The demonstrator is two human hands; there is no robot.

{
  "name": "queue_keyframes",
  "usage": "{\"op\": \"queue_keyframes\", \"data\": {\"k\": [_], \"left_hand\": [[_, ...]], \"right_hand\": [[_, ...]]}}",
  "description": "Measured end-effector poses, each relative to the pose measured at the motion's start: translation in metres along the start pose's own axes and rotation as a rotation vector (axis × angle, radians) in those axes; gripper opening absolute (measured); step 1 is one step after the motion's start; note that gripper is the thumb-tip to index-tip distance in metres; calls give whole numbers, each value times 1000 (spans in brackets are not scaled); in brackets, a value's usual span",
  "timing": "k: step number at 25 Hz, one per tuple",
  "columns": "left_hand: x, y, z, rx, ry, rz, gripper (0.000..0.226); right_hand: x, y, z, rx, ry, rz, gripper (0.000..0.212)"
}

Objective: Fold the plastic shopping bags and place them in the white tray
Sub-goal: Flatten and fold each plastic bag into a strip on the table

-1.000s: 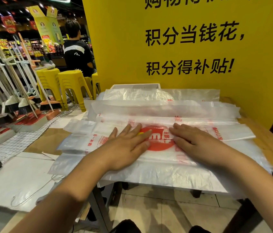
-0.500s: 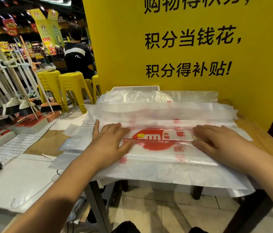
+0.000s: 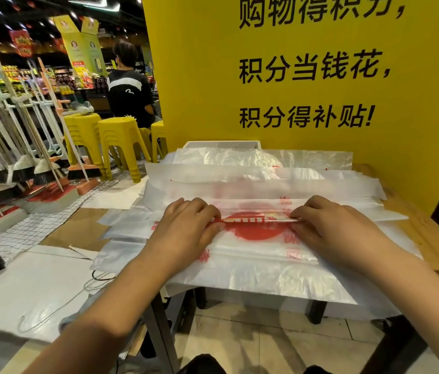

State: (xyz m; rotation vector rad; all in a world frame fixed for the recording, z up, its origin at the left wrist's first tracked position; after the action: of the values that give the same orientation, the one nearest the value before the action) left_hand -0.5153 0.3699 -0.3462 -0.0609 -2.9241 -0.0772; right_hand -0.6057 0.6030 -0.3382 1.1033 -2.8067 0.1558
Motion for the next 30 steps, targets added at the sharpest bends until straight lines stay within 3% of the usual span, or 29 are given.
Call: {"op": "queue_keyframes", "data": {"k": [3, 6, 10, 16, 22, 30], "left_hand": [[1, -2, -3, -35, -13, -29, 46], [11, -8, -11, -69, -66, -71, 36], [31, -14, -27, -60, -69, -134, 34], [41, -21, -18, -34, -55, -159, 35], [38, -26, 0, -55, -160, -170, 44], [31, -24, 7, -164, -225, -181, 35]], "right_hand": [[1, 0, -4, 99, -14, 8, 40], [8, 0, -13, 50, -60, 42, 38], [32, 6, -17, 32, -93, 95, 32], [46, 9, -7, 15, 74, 89, 28], [49, 8, 14, -17, 1, 77, 37], [45, 6, 19, 198, -14, 36, 28]]}}
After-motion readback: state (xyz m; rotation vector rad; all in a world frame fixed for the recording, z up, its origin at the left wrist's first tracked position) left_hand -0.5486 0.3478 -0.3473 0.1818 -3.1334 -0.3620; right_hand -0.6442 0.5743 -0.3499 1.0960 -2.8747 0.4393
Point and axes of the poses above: each hand's wrist, its own x-axis towards the middle knuckle, its own z-axis out of the palm, y = z × x, the point moved 6 cm from there along x, towards the middle knuckle, and after that the axes turned 11 degrees about -y, right-handed, at the moved point
